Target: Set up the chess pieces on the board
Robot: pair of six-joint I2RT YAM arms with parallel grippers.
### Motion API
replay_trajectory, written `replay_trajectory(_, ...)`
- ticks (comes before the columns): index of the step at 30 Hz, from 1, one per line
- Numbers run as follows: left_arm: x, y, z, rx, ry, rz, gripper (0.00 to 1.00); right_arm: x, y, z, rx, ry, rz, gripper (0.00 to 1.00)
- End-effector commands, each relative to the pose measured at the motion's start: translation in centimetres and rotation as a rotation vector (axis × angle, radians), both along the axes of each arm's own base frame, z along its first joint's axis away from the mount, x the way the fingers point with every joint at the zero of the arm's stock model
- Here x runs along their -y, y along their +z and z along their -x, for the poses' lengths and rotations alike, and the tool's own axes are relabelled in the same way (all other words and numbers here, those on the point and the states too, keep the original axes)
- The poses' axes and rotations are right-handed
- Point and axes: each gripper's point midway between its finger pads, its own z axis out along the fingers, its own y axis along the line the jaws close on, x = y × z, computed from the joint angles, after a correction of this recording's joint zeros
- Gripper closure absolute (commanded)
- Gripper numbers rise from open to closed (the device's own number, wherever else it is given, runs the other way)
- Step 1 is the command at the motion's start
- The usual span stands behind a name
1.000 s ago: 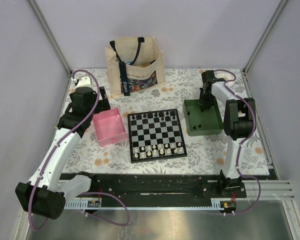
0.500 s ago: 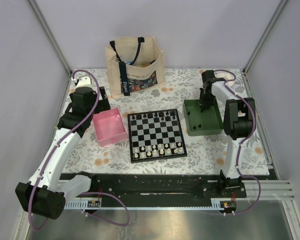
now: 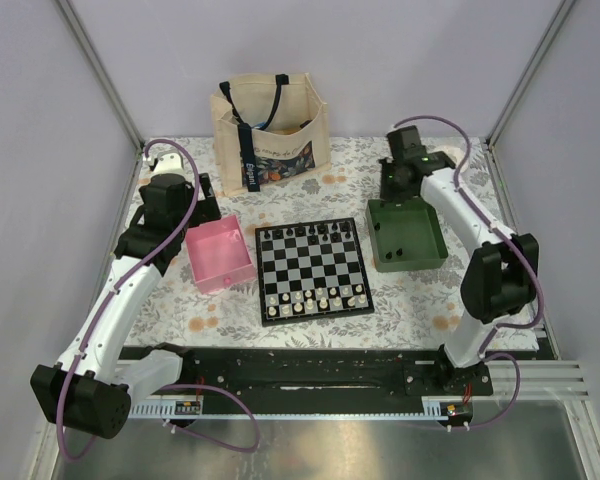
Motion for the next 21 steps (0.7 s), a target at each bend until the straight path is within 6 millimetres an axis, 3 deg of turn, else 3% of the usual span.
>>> replay_trajectory(1,0.4,1.5,-0.5,0.056,-0.015,0.020,0.01,-8.4,1.6,2.4,0.008,0.174,-0.061,1.00)
replay_trajectory(6,0.3,1.8,-0.4,0.067,-0.008,0.019,0.01,-17.2,0.7,3.9,-0.011,0.335,-0.089,1.00)
replay_trajectory(10,0.3,1.8,-0.3,0.067,-0.012,0.021,0.01,-21.6,-1.7,4.6,-0.047,0.403,-0.079,1.00)
replay_trajectory(14,0.3,1.9,-0.3,0.068,-0.011,0.019,0.01,-23.5,-4.6,4.1,-0.079,0.427,-0.039,1.00)
replay_trajectory(21,0.2,2.0,-0.2,0.073,-0.005,0.020,0.01,-23.7,-6.5,3.3,-0.092,0.437,0.024,1.00)
